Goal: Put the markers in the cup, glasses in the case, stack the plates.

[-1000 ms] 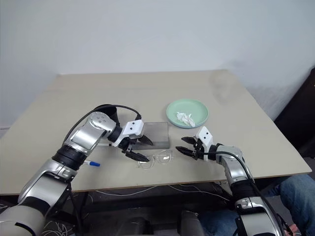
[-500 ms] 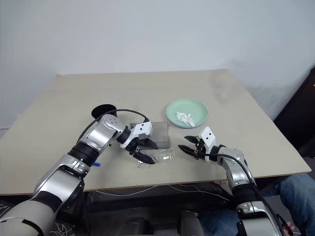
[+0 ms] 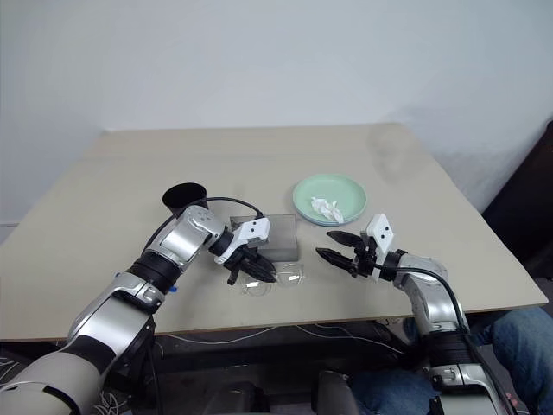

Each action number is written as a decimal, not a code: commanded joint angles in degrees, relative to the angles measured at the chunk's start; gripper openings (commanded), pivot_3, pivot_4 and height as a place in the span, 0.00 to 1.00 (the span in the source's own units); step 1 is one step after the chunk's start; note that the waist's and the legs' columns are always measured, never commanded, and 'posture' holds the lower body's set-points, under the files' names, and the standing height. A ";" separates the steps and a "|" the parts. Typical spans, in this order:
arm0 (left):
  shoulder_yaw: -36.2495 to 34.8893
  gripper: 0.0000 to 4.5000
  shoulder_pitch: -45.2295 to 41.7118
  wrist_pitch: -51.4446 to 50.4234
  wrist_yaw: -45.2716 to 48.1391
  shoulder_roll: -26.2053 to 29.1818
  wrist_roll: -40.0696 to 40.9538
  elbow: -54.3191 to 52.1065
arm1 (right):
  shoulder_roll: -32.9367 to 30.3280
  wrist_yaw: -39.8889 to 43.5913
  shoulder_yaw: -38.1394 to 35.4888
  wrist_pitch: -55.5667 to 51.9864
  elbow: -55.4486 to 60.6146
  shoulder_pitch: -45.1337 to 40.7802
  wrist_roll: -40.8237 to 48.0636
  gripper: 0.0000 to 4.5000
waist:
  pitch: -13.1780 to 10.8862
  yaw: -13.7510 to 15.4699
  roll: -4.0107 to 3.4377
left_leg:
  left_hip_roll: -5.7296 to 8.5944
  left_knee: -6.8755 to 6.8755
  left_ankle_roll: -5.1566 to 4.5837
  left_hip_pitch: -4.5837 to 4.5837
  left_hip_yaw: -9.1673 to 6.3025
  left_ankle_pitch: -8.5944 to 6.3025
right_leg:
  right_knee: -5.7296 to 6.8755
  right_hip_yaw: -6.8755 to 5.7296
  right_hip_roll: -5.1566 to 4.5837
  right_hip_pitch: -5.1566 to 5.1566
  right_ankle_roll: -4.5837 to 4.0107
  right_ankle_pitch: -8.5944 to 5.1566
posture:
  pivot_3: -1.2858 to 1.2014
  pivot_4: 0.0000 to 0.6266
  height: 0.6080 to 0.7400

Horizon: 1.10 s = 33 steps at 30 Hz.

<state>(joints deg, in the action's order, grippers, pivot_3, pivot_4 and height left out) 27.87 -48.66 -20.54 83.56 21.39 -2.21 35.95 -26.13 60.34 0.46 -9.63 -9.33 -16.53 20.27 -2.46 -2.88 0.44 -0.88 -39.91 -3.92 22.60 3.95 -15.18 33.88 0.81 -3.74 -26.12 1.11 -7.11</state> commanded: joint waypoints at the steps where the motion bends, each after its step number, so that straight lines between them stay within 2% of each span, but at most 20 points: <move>1: -1.18 0.21 -1.78 0.71 -0.26 -0.04 -0.01 -0.44 | -2.06 2.09 -1.27 -2.46 5.70 0.73 3.29 0.59 | 0.00 -0.01 0.01 | 0.00 0.00 0.00 0.00 0.00 0.00 | 0.00 0.00 0.00 0.00 0.00 0.00 | 0.52 0.00 0.86; 7: -1.42 0.21 -2.13 0.78 -0.21 -0.15 0.17 -0.17 | -3.07 2.58 -0.57 -3.92 7.02 1.39 3.40 0.59 | -0.01 0.03 0.02 | 0.00 0.00 0.01 0.00 0.00 0.00 | 0.00 -0.01 -0.01 -0.01 0.00 0.00 | 0.52 0.00 0.86; 11: -1.69 0.01 -2.48 0.88 -0.24 -0.09 0.32 0.09 | -2.79 2.37 -0.21 -4.09 6.80 1.04 3.08 0.59 | -0.01 0.24 0.03 | 0.00 0.00 0.01 0.01 0.01 0.00 | -0.02 -0.01 -0.01 -0.01 0.00 0.00 | 0.52 0.00 0.86; 27: -6.42 0.00 -4.09 -1.01 1.94 1.22 4.90 -4.15 | -2.15 1.83 0.84 -2.53 2.95 -1.95 1.39 0.59 | -0.03 0.27 0.06 | 0.01 -0.02 0.00 0.03 0.02 0.00 | -0.01 -0.01 -0.01 -0.02 0.00 0.00 | 0.52 0.00 0.86; 33: -8.85 0.00 -7.69 1.05 1.69 2.73 5.79 -5.12 | -2.34 1.55 0.48 -1.45 0.55 -2.91 0.75 0.59 | -0.05 0.27 0.09 | 0.01 -0.03 0.00 0.03 0.03 0.00 | -0.02 -0.01 -0.01 -0.01 0.00 0.00 | 0.52 0.00 0.86</move>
<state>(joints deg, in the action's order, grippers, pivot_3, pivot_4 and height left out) 20.88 -53.63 -21.13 85.84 23.80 2.96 31.83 -28.26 61.97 1.82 -12.41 -9.29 -17.55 20.85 -2.50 -2.61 0.52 -0.86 -39.93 -3.92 22.62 3.98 -15.19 33.86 0.81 -3.76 -26.12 1.11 -7.11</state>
